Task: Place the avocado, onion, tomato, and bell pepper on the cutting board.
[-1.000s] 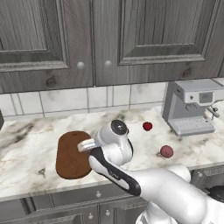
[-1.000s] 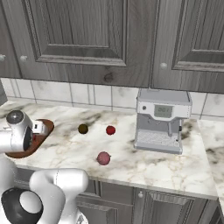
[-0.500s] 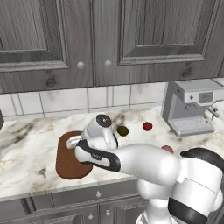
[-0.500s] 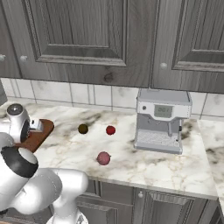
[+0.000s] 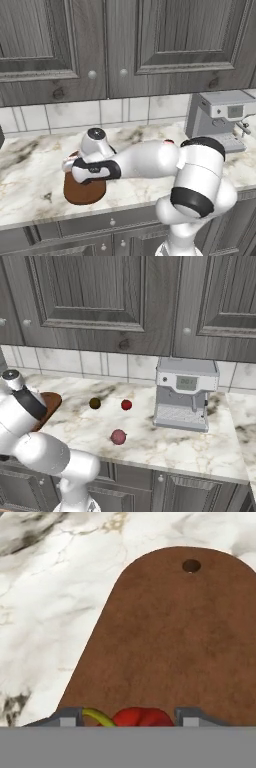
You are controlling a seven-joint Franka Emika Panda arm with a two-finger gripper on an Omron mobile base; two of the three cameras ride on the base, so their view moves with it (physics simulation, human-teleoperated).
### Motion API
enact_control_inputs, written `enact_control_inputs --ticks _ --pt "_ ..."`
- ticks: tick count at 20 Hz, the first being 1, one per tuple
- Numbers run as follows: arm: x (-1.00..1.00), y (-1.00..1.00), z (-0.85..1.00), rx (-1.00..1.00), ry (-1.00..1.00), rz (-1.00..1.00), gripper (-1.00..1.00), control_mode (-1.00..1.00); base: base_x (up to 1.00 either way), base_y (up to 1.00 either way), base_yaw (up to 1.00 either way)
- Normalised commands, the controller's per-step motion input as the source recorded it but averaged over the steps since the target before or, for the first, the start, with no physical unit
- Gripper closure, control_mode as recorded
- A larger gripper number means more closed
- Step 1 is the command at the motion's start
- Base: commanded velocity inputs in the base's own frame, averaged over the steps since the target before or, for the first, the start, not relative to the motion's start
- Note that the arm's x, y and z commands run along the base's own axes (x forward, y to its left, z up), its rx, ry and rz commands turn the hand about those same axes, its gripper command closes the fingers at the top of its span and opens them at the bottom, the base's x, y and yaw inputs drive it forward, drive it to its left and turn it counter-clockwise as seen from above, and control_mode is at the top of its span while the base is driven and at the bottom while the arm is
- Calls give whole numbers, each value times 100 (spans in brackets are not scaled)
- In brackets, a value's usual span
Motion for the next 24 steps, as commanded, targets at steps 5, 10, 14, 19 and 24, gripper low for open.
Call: enact_control_inputs --ticks 5,10,14,19,24 --pt "3 34 -30 -7 2 0 100 -100 0 0 0" --pt "0 11 -40 -5 0 0 100 -100 0 0 0" --pt "0 4 -40 -2 0 0 100 -100 0 0 0" --pt "0 0 -34 0 0 0 -100 -100 0 0 0" --pt "-1 -8 -7 0 -1 0 -100 -100 0 0 0"
